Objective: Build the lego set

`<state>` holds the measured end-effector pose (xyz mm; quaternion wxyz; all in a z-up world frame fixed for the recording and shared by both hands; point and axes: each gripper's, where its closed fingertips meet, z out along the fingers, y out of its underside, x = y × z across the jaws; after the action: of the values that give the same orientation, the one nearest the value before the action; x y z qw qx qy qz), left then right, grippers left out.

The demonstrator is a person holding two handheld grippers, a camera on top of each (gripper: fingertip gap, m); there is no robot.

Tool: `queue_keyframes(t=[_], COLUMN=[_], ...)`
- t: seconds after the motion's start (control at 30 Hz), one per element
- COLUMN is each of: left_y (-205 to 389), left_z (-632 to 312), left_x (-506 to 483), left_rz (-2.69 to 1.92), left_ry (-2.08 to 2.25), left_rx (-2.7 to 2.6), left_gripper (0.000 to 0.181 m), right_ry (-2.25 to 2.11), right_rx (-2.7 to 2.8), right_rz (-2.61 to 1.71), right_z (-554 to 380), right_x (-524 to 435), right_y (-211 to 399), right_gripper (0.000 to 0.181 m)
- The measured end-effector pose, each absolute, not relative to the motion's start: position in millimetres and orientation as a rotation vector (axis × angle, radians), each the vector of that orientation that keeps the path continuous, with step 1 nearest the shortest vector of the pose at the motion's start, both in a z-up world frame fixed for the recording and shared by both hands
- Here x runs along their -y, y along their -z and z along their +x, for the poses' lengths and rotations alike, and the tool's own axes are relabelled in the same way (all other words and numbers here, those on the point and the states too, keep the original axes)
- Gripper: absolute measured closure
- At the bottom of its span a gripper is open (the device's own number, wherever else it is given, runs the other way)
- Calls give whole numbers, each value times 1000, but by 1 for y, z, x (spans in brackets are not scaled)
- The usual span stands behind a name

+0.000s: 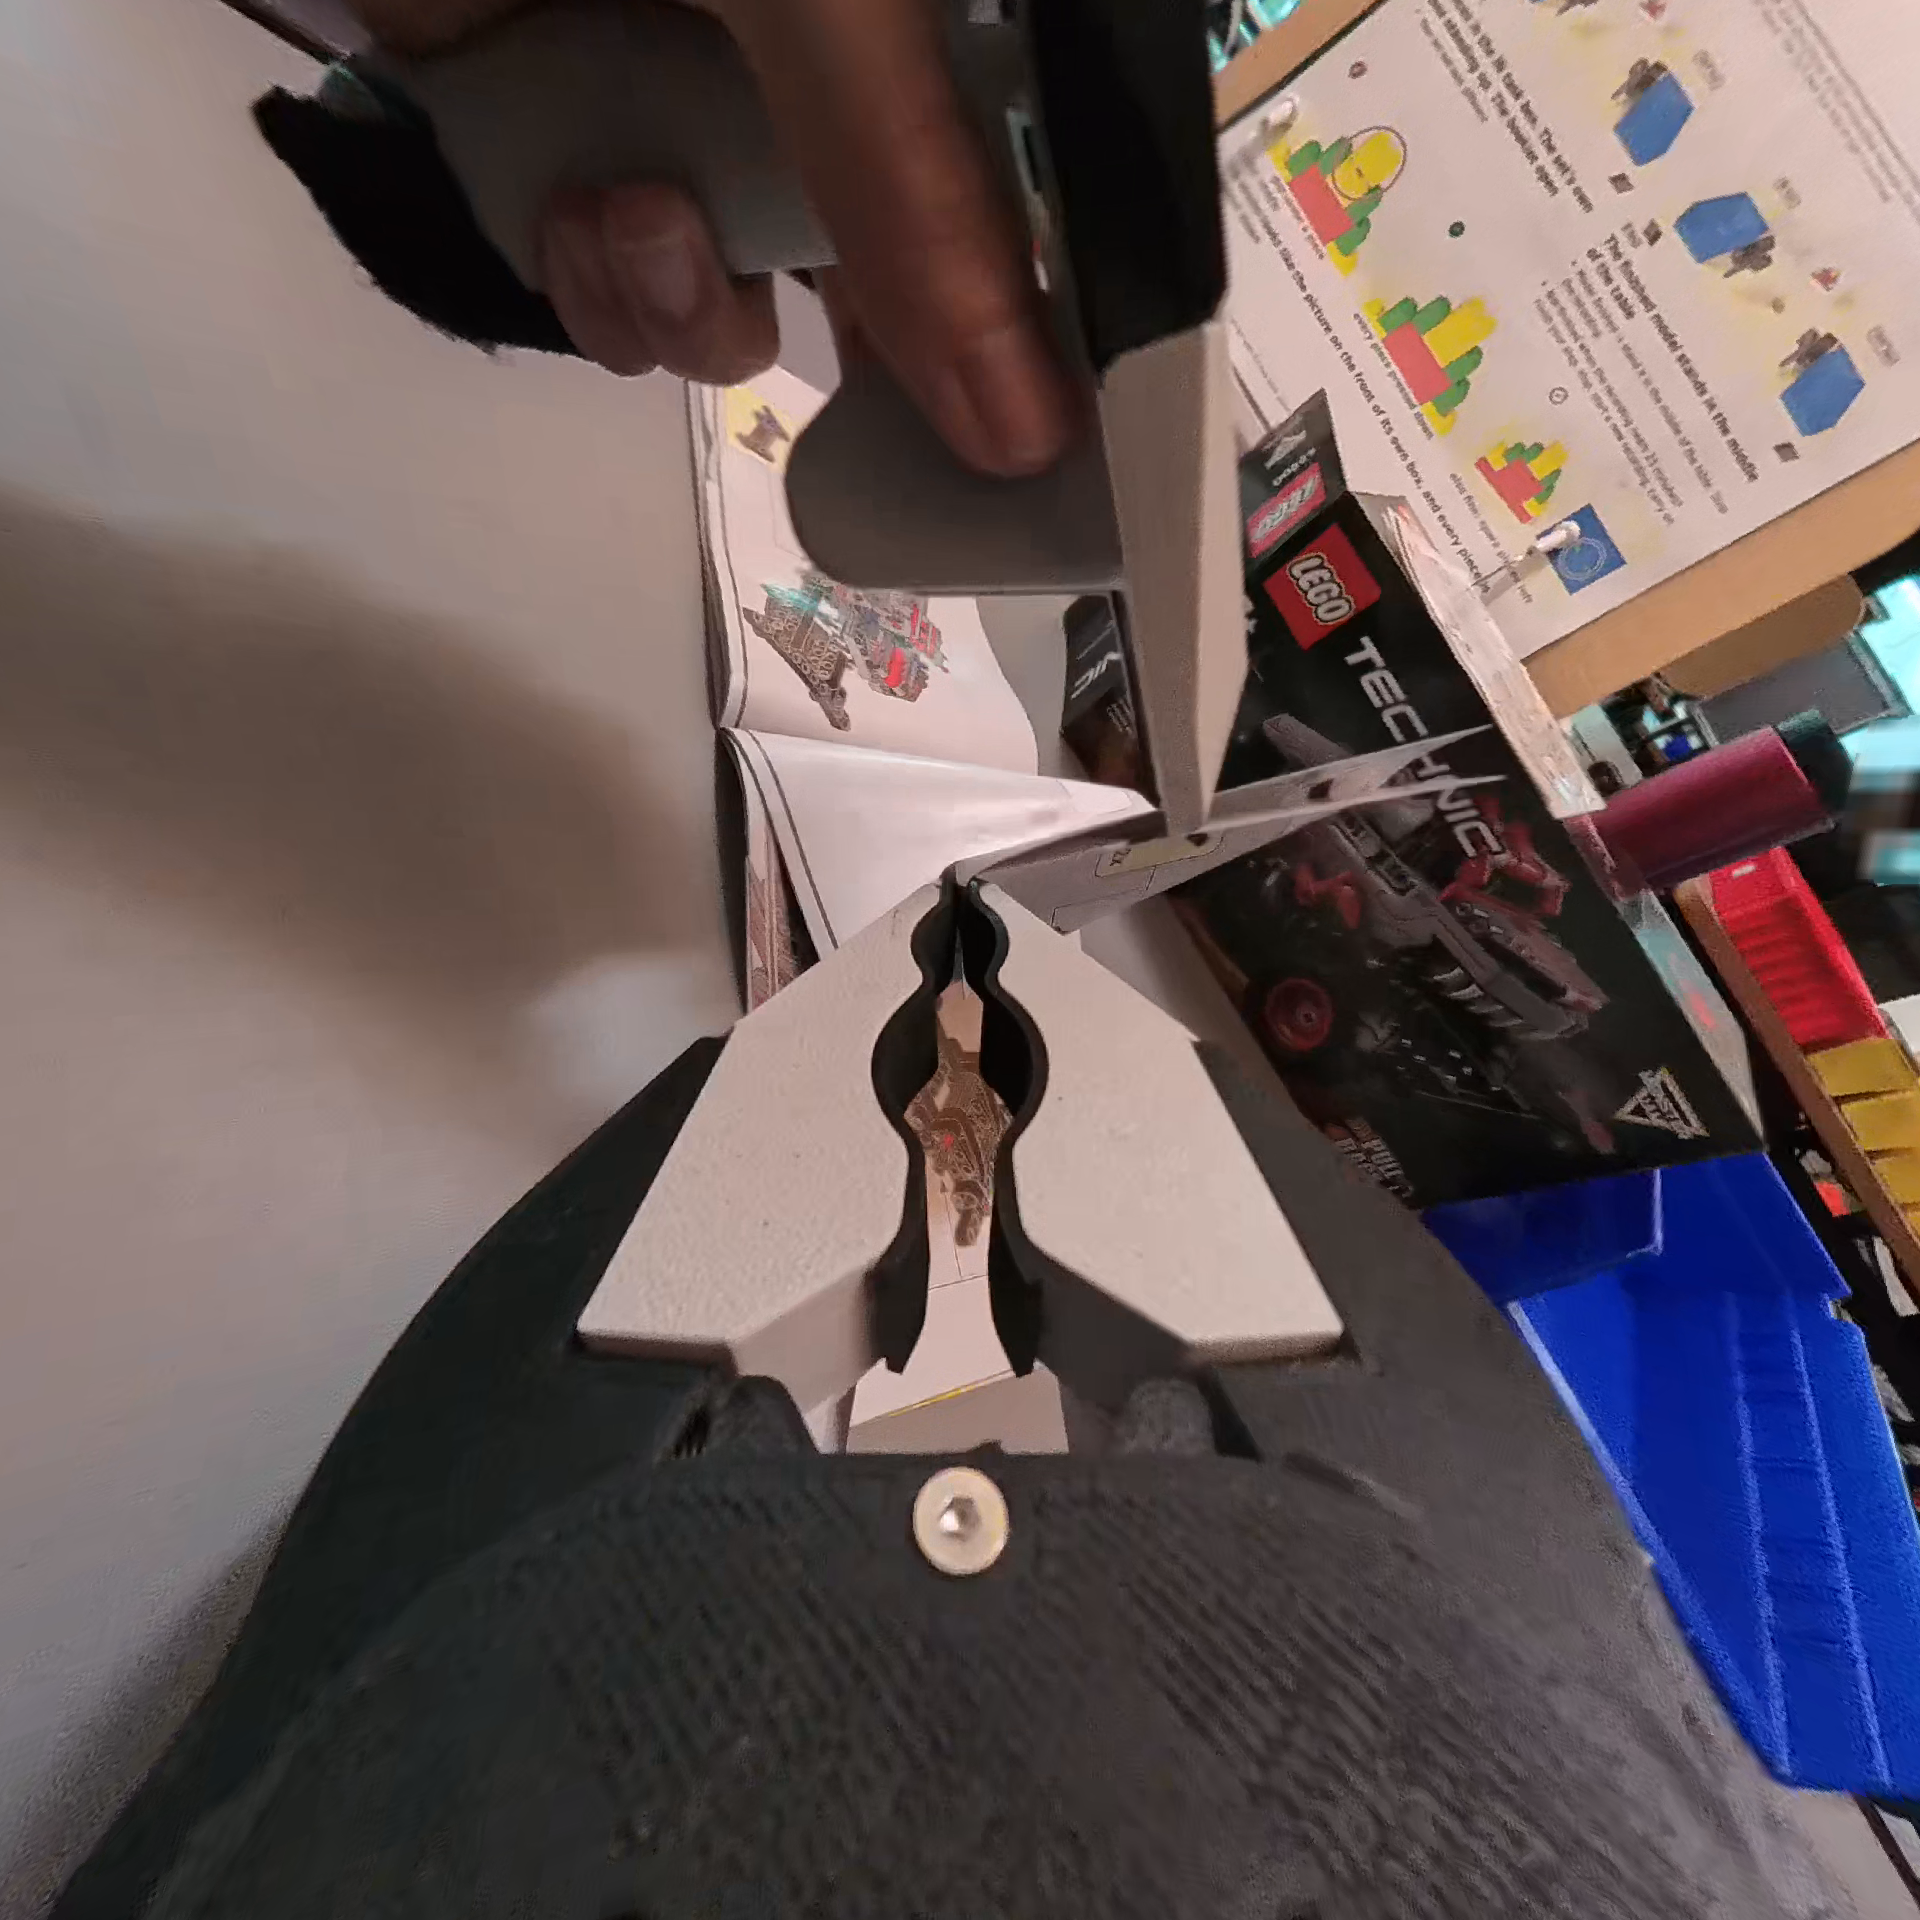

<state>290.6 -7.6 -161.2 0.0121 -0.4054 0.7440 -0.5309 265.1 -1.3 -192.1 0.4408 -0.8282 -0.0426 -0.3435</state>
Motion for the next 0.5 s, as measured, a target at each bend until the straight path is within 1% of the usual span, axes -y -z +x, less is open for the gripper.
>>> queue_keyframes(t=[0.1,0.3,0.4,0.5], left_y=[161,171,158,164], left_z=[291,296,291,292], left_x=[4,-7,4,4], left_rz=[-1286,-1313,-1286,-1288], left_ry=[1656,1582,1716,1649], left_rx=[-2299,-2285,-2274,-2292], left_gripper=[153,158,155,155], right_ry=[845,800,803,797], right_rx=[115,93,110,108], right_rz=[-2055,-2060,-2083,-2079], right_z=[263,264,263,263], right_x=[-1,0,-1,-1], right_y=[194,197,201,201], right_gripper=[181,181,181,181])
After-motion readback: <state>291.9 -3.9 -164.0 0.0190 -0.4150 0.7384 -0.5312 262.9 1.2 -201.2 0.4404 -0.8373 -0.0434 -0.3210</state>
